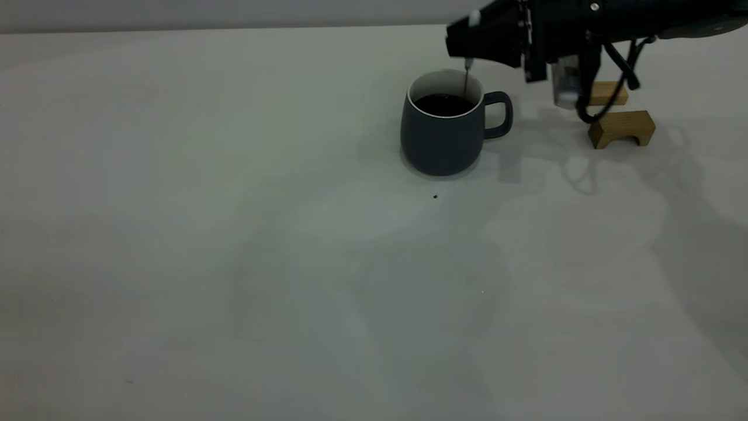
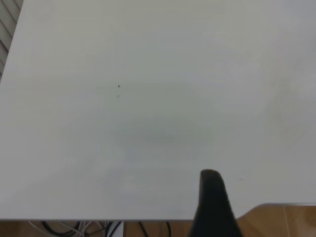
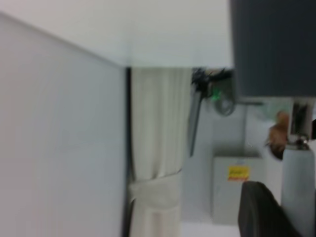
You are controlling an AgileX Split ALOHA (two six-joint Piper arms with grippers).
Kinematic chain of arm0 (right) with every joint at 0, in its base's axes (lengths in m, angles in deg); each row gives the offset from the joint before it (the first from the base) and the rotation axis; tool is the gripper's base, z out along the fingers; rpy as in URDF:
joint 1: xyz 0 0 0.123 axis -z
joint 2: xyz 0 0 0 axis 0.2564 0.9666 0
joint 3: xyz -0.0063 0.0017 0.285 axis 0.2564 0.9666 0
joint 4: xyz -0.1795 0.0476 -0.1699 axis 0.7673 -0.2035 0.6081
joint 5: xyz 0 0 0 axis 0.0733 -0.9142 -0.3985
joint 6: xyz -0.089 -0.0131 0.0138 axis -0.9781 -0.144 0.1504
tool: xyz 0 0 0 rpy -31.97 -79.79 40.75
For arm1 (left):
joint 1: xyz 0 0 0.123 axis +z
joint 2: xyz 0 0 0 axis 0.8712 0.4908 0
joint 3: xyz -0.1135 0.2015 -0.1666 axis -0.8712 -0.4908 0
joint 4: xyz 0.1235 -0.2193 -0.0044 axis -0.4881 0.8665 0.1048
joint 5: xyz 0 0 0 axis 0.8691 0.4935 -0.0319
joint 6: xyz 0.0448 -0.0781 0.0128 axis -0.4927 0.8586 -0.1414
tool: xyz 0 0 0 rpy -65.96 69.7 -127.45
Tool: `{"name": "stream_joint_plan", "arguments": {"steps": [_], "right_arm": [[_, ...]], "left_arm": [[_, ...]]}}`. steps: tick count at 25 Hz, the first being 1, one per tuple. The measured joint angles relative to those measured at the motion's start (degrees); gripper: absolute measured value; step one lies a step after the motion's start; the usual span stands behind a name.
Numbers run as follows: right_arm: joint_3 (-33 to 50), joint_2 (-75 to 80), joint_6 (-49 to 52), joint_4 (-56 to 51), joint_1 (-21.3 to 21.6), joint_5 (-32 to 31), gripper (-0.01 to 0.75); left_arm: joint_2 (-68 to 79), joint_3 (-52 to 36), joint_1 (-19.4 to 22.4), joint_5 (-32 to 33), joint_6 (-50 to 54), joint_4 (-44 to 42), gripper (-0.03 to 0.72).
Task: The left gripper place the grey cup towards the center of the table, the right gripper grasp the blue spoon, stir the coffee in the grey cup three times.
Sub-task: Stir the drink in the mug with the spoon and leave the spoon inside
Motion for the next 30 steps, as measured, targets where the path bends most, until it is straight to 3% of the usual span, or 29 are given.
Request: {"name": "stream_joint_plan", "arguments": {"steps": [5, 10, 17, 22, 30], "right_arm": [[-0.11, -0.38, -0.44, 2.92, -0.35, -0.46, 0.120], [-0.11, -0.58, -0.54, 2.90, -3.56, -0.17, 0.120], [-0.11, -0.21, -0.49, -5.99, -5.45, 0.25, 0.120], [-0.11, -0.21, -0.49, -6.77, -3.44, 3.02, 0.120], [-0.11, -0.21, -0.36, 2.49, 1.26, -0.40, 0.120]], "left_arm": [[0.00, 0.00, 0.00, 0.00, 0.00, 0.00, 0.585], [0.00, 0.00, 0.00, 0.00, 0.00, 0.00, 0.585], [0.00, 0.00, 0.00, 0.00, 0.00, 0.00, 0.585], [0.00, 0.00, 0.00, 0.00, 0.00, 0.00, 0.585], [0.00, 0.00, 0.00, 0.00, 0.00, 0.00, 0.585]]}}
